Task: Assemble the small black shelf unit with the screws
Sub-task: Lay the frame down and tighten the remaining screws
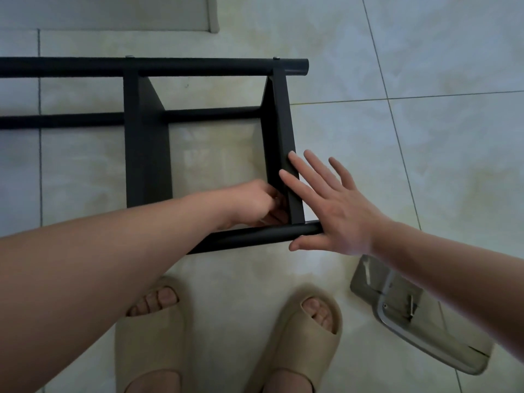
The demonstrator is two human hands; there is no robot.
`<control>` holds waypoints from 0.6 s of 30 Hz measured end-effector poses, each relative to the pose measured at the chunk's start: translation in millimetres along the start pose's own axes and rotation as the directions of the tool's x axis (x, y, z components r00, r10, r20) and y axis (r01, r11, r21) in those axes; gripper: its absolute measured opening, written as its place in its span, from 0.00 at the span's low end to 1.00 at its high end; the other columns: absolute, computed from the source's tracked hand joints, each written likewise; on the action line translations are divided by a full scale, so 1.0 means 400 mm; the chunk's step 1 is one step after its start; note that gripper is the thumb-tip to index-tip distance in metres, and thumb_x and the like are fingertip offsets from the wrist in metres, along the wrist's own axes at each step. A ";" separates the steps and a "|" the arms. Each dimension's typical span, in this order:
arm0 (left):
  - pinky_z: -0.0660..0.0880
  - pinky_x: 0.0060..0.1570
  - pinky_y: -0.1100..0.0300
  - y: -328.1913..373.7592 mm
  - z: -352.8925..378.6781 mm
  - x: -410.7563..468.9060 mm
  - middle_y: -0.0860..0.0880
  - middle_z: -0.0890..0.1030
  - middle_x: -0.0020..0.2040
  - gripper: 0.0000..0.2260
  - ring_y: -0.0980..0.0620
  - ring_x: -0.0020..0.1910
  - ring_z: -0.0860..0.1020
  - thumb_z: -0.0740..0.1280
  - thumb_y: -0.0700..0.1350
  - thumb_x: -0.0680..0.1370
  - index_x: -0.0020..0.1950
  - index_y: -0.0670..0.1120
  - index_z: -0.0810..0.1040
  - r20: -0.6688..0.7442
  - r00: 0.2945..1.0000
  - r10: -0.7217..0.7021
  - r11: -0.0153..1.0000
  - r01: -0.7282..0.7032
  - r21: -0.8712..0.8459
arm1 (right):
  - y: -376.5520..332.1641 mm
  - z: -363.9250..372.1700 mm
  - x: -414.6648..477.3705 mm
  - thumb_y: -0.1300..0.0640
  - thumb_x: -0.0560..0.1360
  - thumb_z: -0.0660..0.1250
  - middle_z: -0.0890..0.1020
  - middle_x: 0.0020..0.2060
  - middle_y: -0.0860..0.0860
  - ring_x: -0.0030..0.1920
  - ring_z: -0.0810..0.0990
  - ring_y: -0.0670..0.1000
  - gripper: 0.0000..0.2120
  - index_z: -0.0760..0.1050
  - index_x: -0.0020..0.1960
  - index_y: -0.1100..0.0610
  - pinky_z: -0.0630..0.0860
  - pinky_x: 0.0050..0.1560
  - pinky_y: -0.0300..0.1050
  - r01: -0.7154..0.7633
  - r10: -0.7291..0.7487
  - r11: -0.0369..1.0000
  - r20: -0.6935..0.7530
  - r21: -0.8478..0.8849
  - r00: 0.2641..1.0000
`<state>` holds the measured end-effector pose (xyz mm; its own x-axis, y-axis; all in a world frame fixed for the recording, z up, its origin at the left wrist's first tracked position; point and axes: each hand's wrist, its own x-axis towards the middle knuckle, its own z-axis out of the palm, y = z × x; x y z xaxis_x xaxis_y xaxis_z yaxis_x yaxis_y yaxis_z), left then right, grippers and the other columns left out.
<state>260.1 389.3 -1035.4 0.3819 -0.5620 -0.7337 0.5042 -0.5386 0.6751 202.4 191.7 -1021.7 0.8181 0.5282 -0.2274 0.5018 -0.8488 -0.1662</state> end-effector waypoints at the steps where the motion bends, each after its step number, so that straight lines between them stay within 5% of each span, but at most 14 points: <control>1: 0.78 0.51 0.54 -0.004 -0.001 0.003 0.43 0.86 0.49 0.14 0.50 0.44 0.85 0.55 0.39 0.85 0.50 0.44 0.80 0.019 1.000 0.005 1.000 -0.005 0.007 | -0.002 0.005 -0.001 0.22 0.71 0.56 0.45 0.83 0.52 0.82 0.42 0.55 0.51 0.46 0.83 0.50 0.47 0.79 0.65 -0.010 0.010 1.000 -0.012 0.029 1.000; 6: 0.74 0.49 0.56 -0.024 -0.006 0.003 0.47 0.87 0.46 0.12 0.52 0.43 0.85 0.59 0.41 0.85 0.52 0.42 0.82 0.045 0.998 0.035 0.999 -0.035 -0.012 | -0.013 -0.003 -0.003 0.23 0.72 0.55 0.48 0.82 0.54 0.82 0.46 0.57 0.50 0.49 0.83 0.52 0.50 0.77 0.68 -0.024 0.024 0.999 -0.029 -0.021 0.999; 11: 0.73 0.32 0.70 -0.040 -0.005 -0.007 0.52 0.85 0.35 0.10 0.59 0.33 0.82 0.65 0.38 0.81 0.43 0.44 0.84 -0.022 0.998 0.063 0.996 -0.064 -0.054 | -0.005 -0.038 0.022 0.20 0.71 0.52 0.52 0.82 0.57 0.82 0.50 0.60 0.52 0.52 0.83 0.55 0.52 0.77 0.70 0.110 -0.112 0.971 0.003 -0.212 0.994; 14: 0.70 0.31 0.68 -0.042 -0.006 -0.009 0.52 0.82 0.32 0.08 0.58 0.29 0.77 0.67 0.37 0.79 0.42 0.41 0.84 -0.018 0.998 0.061 0.998 -0.061 0.004 | -0.009 -0.035 0.044 0.20 0.70 0.53 0.51 0.82 0.57 0.82 0.49 0.59 0.54 0.53 0.83 0.55 0.49 0.78 0.69 0.159 -0.155 0.961 0.036 -0.226 0.987; 18: 0.66 0.39 0.57 -0.038 -0.013 -0.004 0.43 0.76 0.36 0.07 0.49 0.36 0.71 0.68 0.38 0.75 0.46 0.34 0.80 -0.012 0.998 0.056 0.998 -0.056 0.035 | -0.007 -0.031 0.058 0.22 0.69 0.56 0.51 0.82 0.57 0.82 0.48 0.59 0.53 0.56 0.82 0.56 0.50 0.78 0.68 0.155 -0.154 0.973 0.018 -0.173 0.988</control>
<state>255.9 401.7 -1045.0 0.4187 -0.5842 -0.6953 0.4544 -0.5281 0.7173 223.4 206.1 -1014.8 0.7260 0.6529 -0.2161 0.6632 -0.7478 -0.0312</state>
